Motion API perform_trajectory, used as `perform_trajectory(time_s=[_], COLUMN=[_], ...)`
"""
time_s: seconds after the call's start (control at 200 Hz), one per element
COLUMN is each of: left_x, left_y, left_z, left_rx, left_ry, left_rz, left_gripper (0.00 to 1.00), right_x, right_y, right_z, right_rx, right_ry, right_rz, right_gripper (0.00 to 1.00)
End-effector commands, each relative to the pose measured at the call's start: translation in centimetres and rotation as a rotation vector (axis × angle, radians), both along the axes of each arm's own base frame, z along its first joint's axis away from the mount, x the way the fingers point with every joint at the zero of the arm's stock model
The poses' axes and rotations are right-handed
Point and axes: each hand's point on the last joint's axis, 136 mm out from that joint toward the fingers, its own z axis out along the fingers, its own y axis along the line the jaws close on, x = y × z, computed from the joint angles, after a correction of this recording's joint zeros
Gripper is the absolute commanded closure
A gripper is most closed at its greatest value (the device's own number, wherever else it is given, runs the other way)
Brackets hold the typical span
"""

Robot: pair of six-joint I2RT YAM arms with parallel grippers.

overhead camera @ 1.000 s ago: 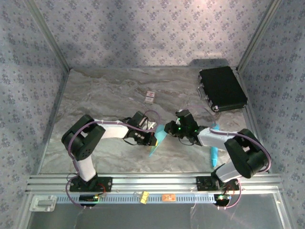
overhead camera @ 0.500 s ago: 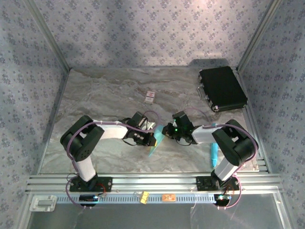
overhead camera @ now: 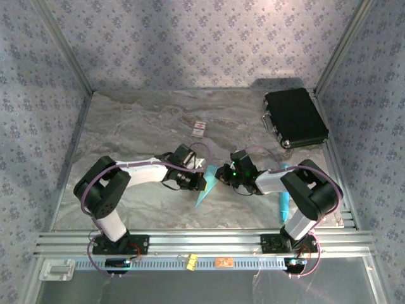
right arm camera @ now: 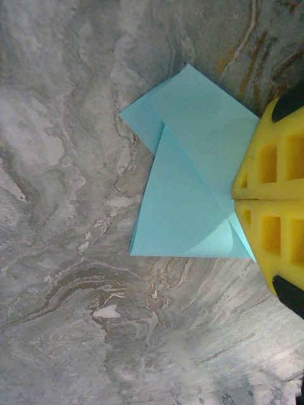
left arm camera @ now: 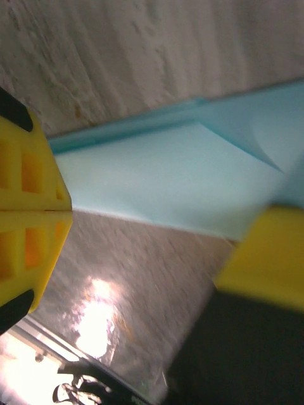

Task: Fold a paper plane with a square sheet of paper (pick it up from the middle)
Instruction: Fold the wing for the fifth time at the center of the table.

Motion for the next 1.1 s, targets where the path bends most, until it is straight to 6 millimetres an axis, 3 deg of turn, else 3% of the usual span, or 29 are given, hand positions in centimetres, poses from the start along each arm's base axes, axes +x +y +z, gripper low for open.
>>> perform_trajectory(time_s=[0.0,0.24,0.475,0.865,0.979,1.094], left_x=[0.3,-0.9,-2.6,-5.7,-5.9,-5.0], left_y=[-1.5,-3.0,-0.6,2.3,2.7,3.0], left_z=[2.8,0.2,-3.5,-3.3,-2.2,0.1], left_rx=[-0.066,-0.039,0.067,0.09,0.077,0.048], left_ry=[-0.023,0.059,0.122,0.172,0.14,0.048], left_rz=[-0.029,-0.106,-0.089,-0.06,-0.047,-0.021], left_gripper=[0.92,0.93,0.92,0.9,0.9,0.91], right_x=[-1.8,-2.0,-2.3,-2.3,-2.0,-1.3], right_y=[-1.7,-1.9,-2.2,-2.4,-2.0,-0.7], right_z=[-3.0,-3.4,-3.5,-3.4,-2.8,-1.0], right_rx=[-0.093,-0.102,-0.114,-0.122,-0.108,-0.066], right_ry=[0.086,0.098,0.1,0.095,0.075,0.016], right_rz=[-0.036,-0.056,-0.061,-0.064,-0.053,0.002], right_gripper=[0.95,0.95,0.94,0.95,0.94,0.92])
